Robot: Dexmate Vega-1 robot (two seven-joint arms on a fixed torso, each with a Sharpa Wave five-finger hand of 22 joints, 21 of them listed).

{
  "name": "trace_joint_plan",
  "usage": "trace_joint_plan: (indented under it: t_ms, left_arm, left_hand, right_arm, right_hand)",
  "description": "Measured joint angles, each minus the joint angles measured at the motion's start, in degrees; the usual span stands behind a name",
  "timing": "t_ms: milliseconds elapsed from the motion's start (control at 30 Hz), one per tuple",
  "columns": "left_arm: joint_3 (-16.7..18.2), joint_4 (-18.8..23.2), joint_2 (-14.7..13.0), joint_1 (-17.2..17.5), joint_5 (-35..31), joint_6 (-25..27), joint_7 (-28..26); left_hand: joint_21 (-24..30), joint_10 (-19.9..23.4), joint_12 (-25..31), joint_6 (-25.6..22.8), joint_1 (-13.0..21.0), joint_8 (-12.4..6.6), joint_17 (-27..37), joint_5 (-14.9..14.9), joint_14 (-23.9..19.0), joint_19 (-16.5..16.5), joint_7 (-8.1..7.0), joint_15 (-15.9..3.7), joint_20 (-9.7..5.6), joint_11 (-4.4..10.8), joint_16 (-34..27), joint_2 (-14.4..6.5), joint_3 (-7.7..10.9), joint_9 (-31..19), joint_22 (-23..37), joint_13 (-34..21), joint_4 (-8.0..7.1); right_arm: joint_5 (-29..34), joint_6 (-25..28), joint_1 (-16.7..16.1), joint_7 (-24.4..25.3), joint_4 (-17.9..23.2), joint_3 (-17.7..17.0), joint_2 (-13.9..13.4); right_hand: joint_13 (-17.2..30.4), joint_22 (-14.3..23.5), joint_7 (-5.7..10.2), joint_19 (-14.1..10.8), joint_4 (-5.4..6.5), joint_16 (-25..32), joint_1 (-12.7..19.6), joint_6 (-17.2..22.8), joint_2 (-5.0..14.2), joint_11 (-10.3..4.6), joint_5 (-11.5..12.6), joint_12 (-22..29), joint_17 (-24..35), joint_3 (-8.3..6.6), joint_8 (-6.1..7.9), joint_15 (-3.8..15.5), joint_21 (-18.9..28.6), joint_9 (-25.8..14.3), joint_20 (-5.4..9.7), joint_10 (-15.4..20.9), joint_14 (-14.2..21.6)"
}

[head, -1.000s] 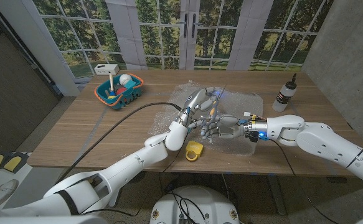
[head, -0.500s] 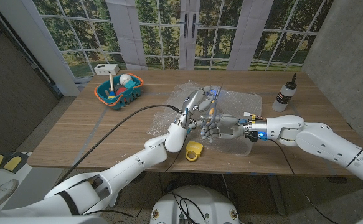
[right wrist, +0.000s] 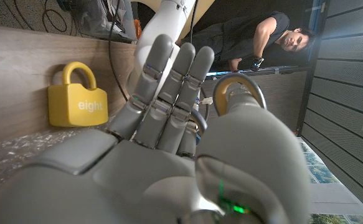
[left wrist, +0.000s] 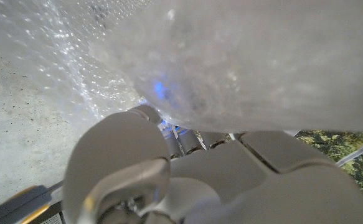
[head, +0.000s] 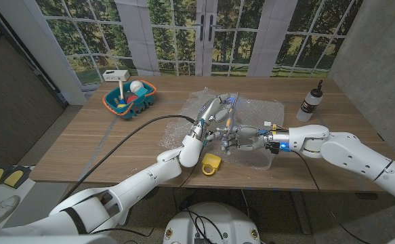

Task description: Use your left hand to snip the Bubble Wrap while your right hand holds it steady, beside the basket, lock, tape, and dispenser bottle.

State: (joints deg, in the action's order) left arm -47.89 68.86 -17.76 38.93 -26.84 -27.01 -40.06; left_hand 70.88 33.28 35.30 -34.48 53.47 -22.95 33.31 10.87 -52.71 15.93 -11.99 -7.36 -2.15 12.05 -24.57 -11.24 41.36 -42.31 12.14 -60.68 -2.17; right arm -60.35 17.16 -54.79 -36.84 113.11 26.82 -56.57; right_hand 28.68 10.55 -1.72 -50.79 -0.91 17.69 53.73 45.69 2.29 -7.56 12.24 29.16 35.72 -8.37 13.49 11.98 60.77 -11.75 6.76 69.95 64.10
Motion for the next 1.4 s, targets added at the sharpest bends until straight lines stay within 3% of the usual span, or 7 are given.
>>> trace_joint_plan:
  t_ms: [267, 500, 567, 800, 1400]
  left_arm:
    - [-0.1, -0.7, 0.1, -0.1, -0.1, -0.4, -0.6]
    - [-0.2, -1.3, 0.2, -0.3, 0.0, -1.0, -1.0]
    - [-0.2, -1.6, 0.3, -0.3, 0.1, -1.2, -1.1]
    - [-0.2, -2.1, 0.3, -0.4, 0.2, -1.2, -1.2]
    - [0.1, -2.8, 0.7, -0.5, 1.3, -1.7, -1.4]
  left_hand:
    - [0.3, 0.0, 0.0, 0.0, -0.3, -0.63, 1.0, 0.4, 0.0, -0.3, 0.0, 0.0, -0.31, 0.0, 0.2, 0.3, 0.25, -1.6, -0.7, 0.4, -0.22]
    - [1.0, 0.0, 0.0, 0.0, -0.8, -1.01, 1.9, 0.4, 0.0, -0.6, 0.0, 0.0, -0.01, 0.0, 0.7, 0.3, 0.25, -2.7, -1.0, 0.5, -0.22]
    - [1.2, 0.0, 0.0, 0.0, -0.9, -1.09, 2.0, 0.4, 0.0, -0.6, 0.0, 0.0, -0.01, 0.01, 0.7, 0.1, 0.25, -2.7, -1.2, 0.5, -0.22]
    - [1.6, 0.0, 0.0, 0.0, -0.9, -1.11, 2.7, 0.4, 0.0, -0.6, 0.01, 0.0, 0.0, 0.0, 1.1, 0.1, 0.44, -2.7, -1.2, 0.5, -0.03]
    - [2.3, 0.0, 0.0, -0.2, -1.4, -0.06, 4.2, 0.4, 0.0, -1.2, -0.19, 0.0, 0.0, 0.0, 1.7, 0.2, 1.0, -1.8, -1.5, 1.0, 0.05]
  right_arm:
    - [0.1, 0.8, 0.6, 0.2, -0.2, 0.3, 0.2]
    - [0.3, 1.1, 0.9, 0.5, -0.4, 0.4, 0.4]
    - [0.3, 1.1, 0.9, 0.8, -0.4, 0.4, 0.5]
    - [0.4, 1.1, 1.0, 1.7, -0.4, 0.1, 0.6]
    - [-0.5, 0.8, -0.1, 3.7, 0.2, -1.4, 0.1]
  right_hand:
    - [5.2, 0.9, 1.61, 0.0, -2.8, -0.2, 3.9, 3.1, 1.32, -1.06, -0.4, 5.8, 0.9, -1.48, 0.39, 1.21, 0.9, -1.5, 0.0, 1.5, 2.5]
    - [14.3, 2.4, 2.24, 0.6, -7.15, -0.3, 9.7, 4.3, 3.36, -0.83, -1.7, 14.1, 3.3, -4.36, 0.39, 1.22, 4.9, -4.6, -0.11, 1.4, 5.3]
    - [15.4, 2.6, 3.19, 1.1, -7.21, -0.3, 12.1, 6.3, 4.17, -0.81, -1.7, 15.6, 4.1, -4.36, 0.36, 1.32, 6.0, -5.8, -0.43, 1.3, 5.8]
    - [16.6, 2.9, 3.34, 2.0, -6.92, -0.8, 13.8, 6.4, 5.01, -0.21, -1.8, 17.1, 5.3, -4.65, 0.96, 1.21, 8.0, -8.4, -0.73, 0.7, 6.3]
    - [15.1, 2.7, 3.14, 4.2, -6.13, -2.1, 14.1, 6.2, 5.2, 0.49, -2.1, 19.1, 7.4, -5.44, 1.38, 1.1, 12.2, -14.1, -1.34, 0.0, 6.4]
